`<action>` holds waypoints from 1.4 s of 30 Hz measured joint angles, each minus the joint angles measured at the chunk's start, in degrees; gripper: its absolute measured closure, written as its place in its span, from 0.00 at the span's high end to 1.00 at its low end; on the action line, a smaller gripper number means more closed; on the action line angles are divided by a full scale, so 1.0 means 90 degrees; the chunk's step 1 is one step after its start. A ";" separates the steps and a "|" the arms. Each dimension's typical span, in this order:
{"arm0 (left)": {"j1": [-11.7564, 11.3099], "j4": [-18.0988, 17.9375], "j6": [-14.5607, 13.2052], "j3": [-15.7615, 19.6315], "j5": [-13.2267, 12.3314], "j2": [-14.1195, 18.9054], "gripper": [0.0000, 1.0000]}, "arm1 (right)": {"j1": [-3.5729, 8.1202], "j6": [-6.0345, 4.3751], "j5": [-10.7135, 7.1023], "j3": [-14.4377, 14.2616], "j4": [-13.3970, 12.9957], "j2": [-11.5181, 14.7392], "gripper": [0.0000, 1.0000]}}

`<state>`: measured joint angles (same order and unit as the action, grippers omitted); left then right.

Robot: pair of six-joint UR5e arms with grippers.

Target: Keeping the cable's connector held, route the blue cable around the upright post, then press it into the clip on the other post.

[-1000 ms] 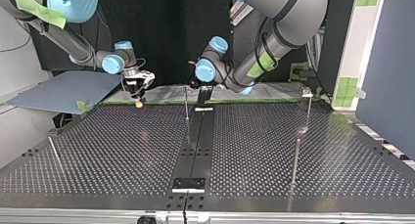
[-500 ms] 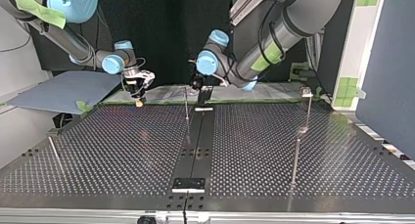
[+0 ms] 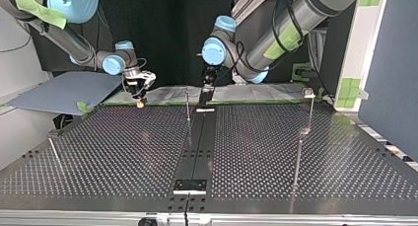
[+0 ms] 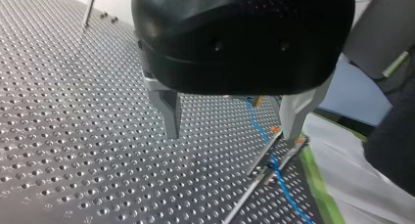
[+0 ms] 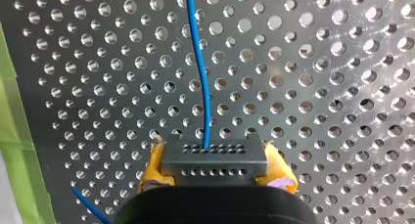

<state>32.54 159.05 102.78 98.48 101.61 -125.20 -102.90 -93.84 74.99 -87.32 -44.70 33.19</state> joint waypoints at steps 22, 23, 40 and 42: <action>0.0161 0.0864 -0.0010 0.1491 0.1087 0.1489 1.00 | 0.0001 -0.0092 -0.0032 0.0000 -0.0005 -0.0001 0.00; 0.0161 0.0840 0.0017 0.1554 0.1088 0.1553 1.00 | 0.0002 -0.0090 -0.0035 0.0000 -0.0004 -0.0002 0.00; 0.0129 0.0114 0.0540 0.2342 0.1087 0.2341 1.00 | -0.0005 0.0065 -0.0061 -0.0001 0.0004 -0.0008 0.00; 0.0128 0.0105 0.0541 0.2350 0.1087 0.2350 1.00 | -0.0006 0.0070 -0.0060 0.0000 0.0005 -0.0009 0.00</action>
<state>33.70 160.00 107.65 119.63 111.40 -104.05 -102.95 -93.21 74.45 -87.32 -44.65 33.11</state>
